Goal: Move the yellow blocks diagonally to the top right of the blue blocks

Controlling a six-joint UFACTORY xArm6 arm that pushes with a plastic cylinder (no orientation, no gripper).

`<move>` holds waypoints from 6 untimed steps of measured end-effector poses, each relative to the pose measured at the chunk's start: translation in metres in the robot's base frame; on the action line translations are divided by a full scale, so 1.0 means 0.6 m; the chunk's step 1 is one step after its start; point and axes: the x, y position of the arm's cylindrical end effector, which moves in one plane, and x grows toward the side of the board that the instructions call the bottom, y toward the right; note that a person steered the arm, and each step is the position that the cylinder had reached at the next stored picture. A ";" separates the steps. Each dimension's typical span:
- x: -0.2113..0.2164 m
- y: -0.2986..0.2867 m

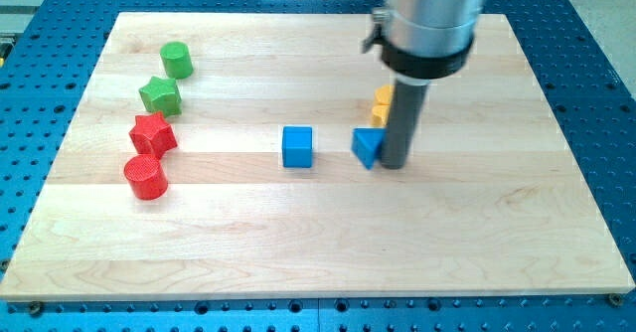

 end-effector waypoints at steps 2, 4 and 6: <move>-0.003 0.005; -0.098 0.012; -0.141 -0.025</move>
